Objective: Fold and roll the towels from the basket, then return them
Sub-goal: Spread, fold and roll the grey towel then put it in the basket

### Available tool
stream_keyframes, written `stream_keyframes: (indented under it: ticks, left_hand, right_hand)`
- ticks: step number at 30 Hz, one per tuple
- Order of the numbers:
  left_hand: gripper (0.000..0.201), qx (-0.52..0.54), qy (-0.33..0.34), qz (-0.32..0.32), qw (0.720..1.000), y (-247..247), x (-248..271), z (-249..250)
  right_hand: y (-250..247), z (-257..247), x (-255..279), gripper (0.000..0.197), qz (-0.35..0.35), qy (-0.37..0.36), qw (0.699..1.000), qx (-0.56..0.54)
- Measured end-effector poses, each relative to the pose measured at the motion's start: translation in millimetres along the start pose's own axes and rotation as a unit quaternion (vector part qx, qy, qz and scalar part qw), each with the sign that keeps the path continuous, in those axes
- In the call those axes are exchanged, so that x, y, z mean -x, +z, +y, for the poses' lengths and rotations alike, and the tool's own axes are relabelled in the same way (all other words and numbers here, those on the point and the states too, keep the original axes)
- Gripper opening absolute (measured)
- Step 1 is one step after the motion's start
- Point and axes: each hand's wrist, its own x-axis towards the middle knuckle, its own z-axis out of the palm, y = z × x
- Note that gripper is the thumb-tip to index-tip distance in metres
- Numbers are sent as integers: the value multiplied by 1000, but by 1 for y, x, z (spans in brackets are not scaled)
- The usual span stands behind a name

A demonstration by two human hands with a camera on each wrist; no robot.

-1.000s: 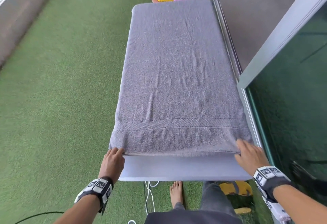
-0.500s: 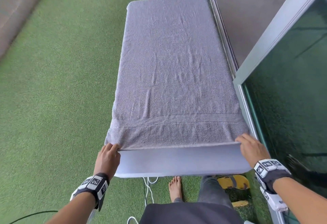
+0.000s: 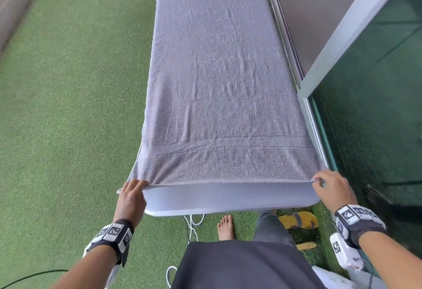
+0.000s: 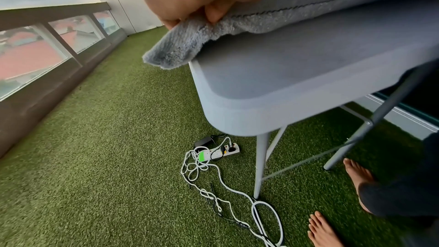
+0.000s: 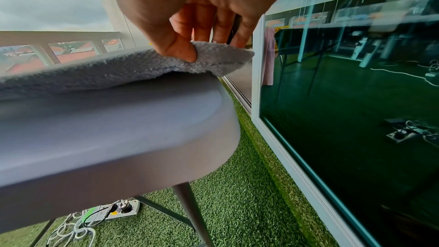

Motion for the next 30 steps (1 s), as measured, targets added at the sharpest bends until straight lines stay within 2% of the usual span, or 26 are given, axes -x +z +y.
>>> stream_keyframes:
  ticks: [5,13,18,24,27,30]
  left_hand:
    - [37,-5,-17,-19,1000,5,17,-1]
    - [37,-17,-10,-36,999,10,31,-10]
    - [44,-14,-15,-49,999,10,42,-11]
    - [37,-23,-28,-117,992,16,59,-12]
    - [31,-27,-61,-148,987,19,48,-10]
    - [23,-51,-109,-142,983,19,33,-2]
  right_hand:
    - [7,6,8,21,5,11,1000,10]
    - [11,9,27,19,13,23,1000,15]
    - [18,10,40,17,-1,32,999,7]
    - [21,28,41,26,-20,23,992,119]
    - [22,23,31,30,-29,32,990,135]
    - [25,12,22,16,-61,51,988,129]
